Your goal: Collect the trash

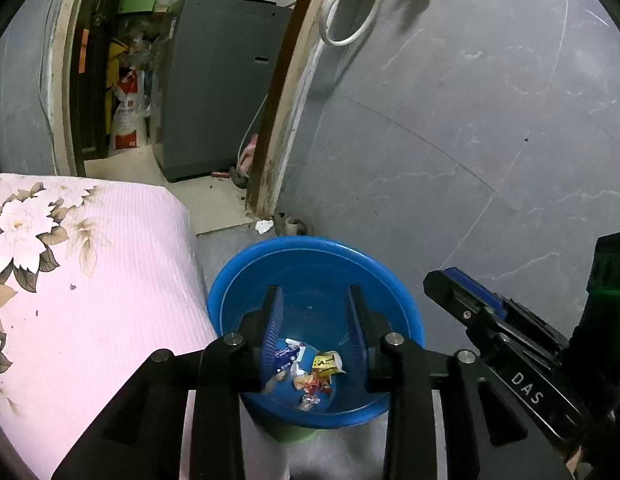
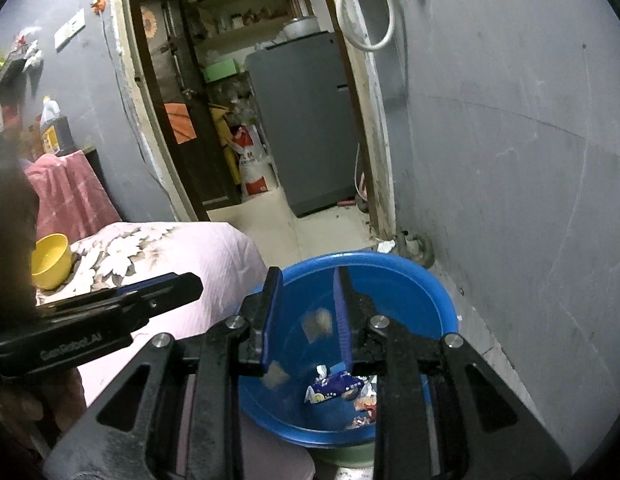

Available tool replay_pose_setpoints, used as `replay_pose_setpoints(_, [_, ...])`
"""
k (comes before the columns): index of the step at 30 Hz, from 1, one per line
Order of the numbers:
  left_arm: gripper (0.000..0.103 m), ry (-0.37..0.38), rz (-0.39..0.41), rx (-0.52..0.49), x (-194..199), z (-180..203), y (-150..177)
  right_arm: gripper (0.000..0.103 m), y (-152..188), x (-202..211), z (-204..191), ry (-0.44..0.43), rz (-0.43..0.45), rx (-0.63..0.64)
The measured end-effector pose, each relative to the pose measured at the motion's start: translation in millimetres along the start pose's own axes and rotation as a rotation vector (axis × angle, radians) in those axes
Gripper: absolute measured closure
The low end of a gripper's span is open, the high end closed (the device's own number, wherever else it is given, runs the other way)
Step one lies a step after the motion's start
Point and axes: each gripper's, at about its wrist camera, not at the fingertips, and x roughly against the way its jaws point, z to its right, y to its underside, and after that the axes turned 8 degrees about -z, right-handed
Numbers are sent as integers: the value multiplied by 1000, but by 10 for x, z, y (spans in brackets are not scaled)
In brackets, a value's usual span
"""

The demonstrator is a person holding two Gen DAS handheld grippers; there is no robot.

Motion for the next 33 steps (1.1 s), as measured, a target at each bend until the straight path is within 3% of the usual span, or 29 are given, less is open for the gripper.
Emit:
replay_pose_setpoints(9, [75,-28,31,1,145,4,41,50,-3,70,-17,-1,11,-13])
replay_pose_setpoints(20, [75,-67,96,8,642,-5,144,48,-39,378,-249,-13,55,10])
replay_pose_setpoints(29, [67,-140,179,54,1272,-148,412,37,12,713,-637,-48,96,52])
replay_pose_setpoints(33, [55,-178,225,87,1574,-230,570,29,79,841,-862,-65,106,77])
